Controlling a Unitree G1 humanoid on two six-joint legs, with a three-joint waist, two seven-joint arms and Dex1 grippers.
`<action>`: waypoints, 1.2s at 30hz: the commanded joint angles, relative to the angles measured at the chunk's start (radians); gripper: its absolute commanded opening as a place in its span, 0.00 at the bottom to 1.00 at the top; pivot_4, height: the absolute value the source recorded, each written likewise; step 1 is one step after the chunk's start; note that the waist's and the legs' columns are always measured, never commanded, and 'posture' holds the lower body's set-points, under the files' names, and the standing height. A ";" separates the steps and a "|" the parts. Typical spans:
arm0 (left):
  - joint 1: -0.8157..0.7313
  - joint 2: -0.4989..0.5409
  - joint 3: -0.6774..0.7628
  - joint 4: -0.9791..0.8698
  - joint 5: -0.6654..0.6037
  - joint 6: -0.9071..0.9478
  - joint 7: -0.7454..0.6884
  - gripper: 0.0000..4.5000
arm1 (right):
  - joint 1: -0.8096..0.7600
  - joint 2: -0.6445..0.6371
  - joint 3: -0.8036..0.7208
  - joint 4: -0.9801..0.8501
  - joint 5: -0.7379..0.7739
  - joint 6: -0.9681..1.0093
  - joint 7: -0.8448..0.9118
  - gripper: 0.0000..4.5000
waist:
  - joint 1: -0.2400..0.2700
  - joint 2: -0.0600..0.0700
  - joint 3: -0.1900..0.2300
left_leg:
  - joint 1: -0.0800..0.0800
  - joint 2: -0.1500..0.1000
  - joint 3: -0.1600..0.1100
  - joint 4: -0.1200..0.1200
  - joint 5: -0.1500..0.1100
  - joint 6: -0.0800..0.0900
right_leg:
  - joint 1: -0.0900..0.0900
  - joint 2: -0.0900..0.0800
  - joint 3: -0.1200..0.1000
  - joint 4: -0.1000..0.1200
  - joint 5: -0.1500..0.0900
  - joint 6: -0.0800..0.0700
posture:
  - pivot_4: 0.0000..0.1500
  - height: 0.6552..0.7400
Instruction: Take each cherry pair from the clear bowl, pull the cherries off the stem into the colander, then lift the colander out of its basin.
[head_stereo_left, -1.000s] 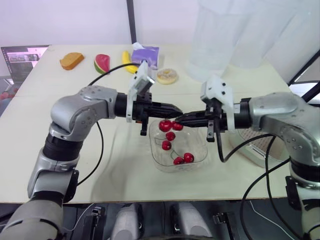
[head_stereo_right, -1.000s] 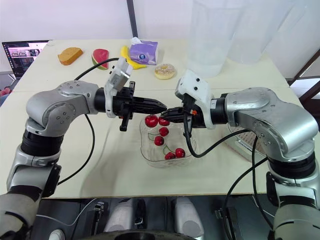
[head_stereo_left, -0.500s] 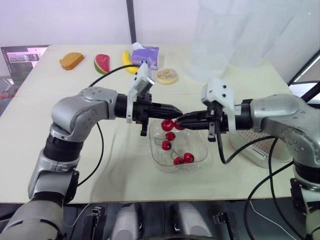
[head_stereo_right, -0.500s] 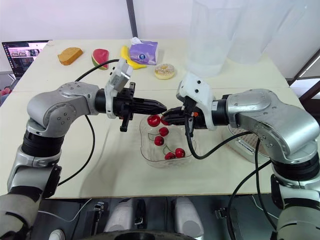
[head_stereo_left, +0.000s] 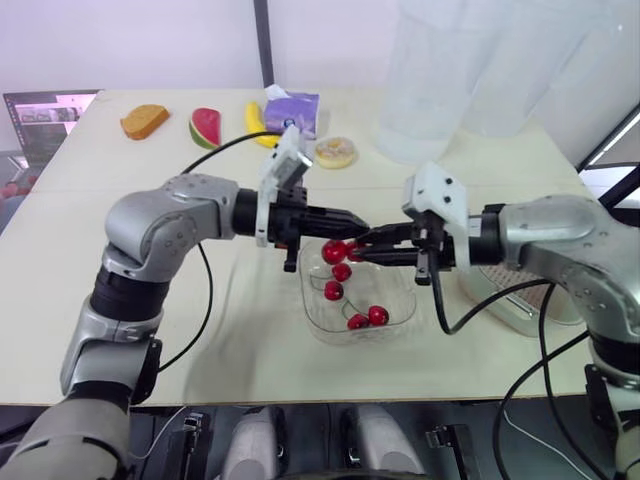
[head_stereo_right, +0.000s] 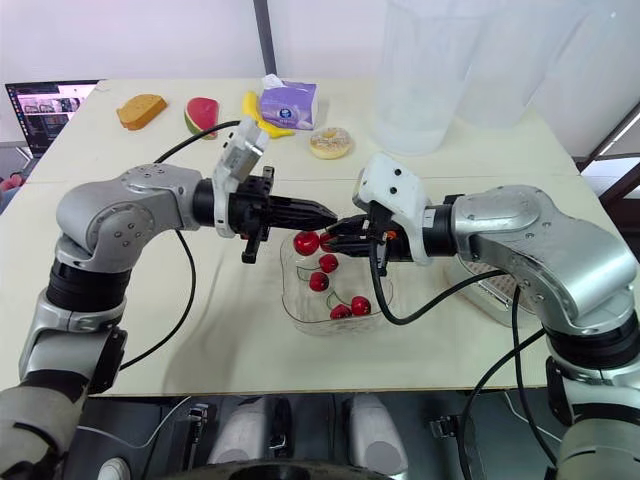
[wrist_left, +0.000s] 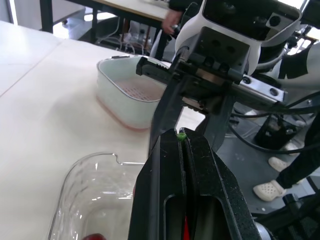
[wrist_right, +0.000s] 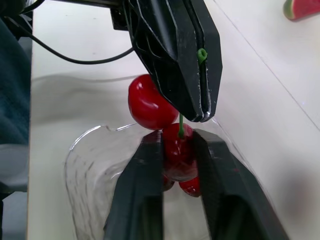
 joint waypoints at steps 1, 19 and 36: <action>-0.028 0.008 0.036 -0.017 -0.012 -0.011 -0.007 0.00 | 0.001 -0.012 -0.026 -0.007 0.011 -0.003 -0.007 0.60 | 0.000 0.000 0.000 | 0.000 0.000 0.000 0.000 0.000 0.000 | 0.000 0.000 0.000 0.000 0.000 0.000 | 1.00 1.00; -0.021 0.020 0.014 -0.019 0.005 -0.020 -0.024 0.00 | -0.011 0.007 -0.059 0.001 0.100 0.036 -0.052 0.99 | 0.000 0.000 0.000 | 0.000 0.000 0.000 0.000 0.000 0.000 | 0.000 0.000 0.000 0.000 0.000 0.000 | 1.00 1.00; -0.009 0.018 0.010 -0.019 0.020 -0.032 -0.024 0.00 | -0.027 0.018 -0.054 -0.006 0.136 0.047 -0.082 0.25 | 0.000 0.000 0.000 | 0.000 0.000 0.000 0.000 0.000 0.000 | 0.000 0.000 0.000 0.000 0.000 0.000 | 1.00 1.00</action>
